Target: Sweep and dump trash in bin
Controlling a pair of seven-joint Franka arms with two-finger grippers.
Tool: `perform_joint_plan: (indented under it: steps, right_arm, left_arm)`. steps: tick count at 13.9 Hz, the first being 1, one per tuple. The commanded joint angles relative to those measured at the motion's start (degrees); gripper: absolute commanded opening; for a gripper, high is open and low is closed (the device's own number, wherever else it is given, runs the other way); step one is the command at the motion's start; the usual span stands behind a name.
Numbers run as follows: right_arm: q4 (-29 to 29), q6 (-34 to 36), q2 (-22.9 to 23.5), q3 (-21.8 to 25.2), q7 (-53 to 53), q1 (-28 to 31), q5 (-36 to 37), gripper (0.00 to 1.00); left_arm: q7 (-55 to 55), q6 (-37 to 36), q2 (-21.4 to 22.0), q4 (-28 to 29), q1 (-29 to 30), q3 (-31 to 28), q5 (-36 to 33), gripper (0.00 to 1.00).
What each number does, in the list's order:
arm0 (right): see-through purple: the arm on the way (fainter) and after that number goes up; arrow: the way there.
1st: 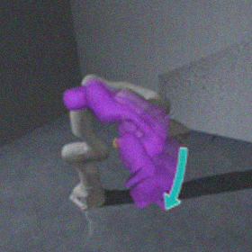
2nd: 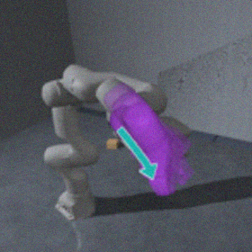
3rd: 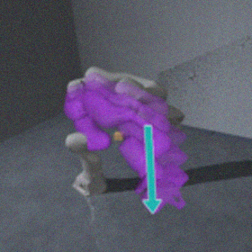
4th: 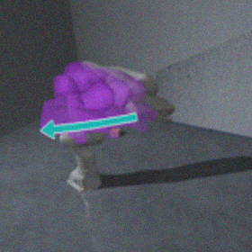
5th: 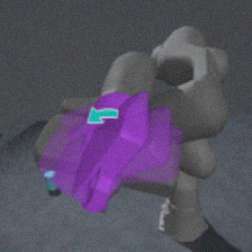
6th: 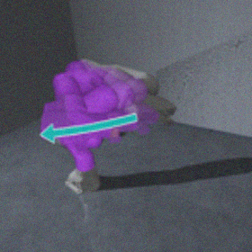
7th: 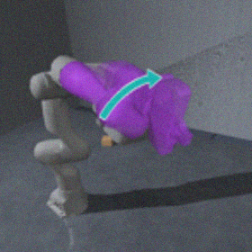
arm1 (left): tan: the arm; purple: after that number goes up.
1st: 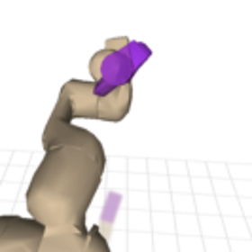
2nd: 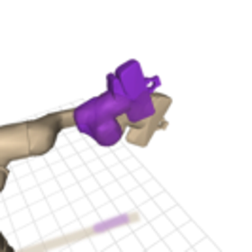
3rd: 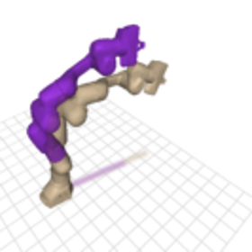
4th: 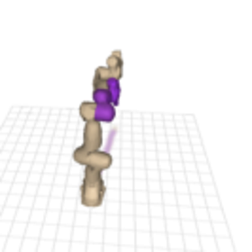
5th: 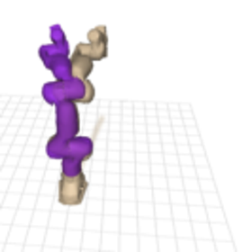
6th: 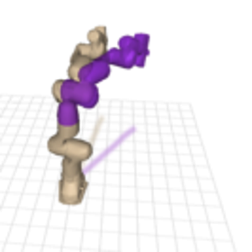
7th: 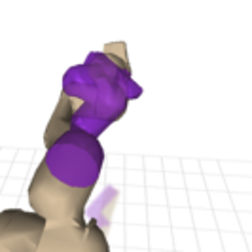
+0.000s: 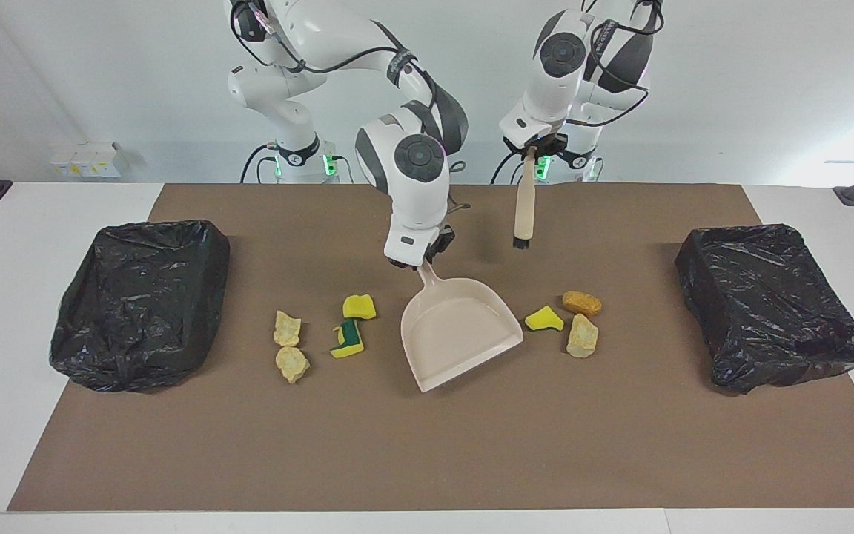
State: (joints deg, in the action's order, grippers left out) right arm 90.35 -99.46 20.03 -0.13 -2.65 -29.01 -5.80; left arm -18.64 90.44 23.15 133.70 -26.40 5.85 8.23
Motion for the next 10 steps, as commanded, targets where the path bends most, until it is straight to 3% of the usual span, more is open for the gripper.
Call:
perform_joint_plan:
  steps: [1, 5, 10]
  right_arm:
    - [2.11, 3.65, -2.54, -0.39, -11.29, 1.94, 1.39, 0.00]
    - [3.16, 4.37, -3.25, -0.48, -24.31, 1.94, 7.55, 0.00]
    - [5.18, 2.97, -3.77, -0.48, -42.76, 3.34, 14.58, 0.00]
  left_arm:
    - [2.55, -1.67, -0.20, -3.96, 7.65, 0.57, -1.81, 0.00]
    - [5.37, 1.48, -4.50, -8.17, 18.38, 0.57, -6.29, 0.00]
    - [5.20, 9.39, -13.82, -18.03, 26.74, 0.57, -10.60, 0.00]
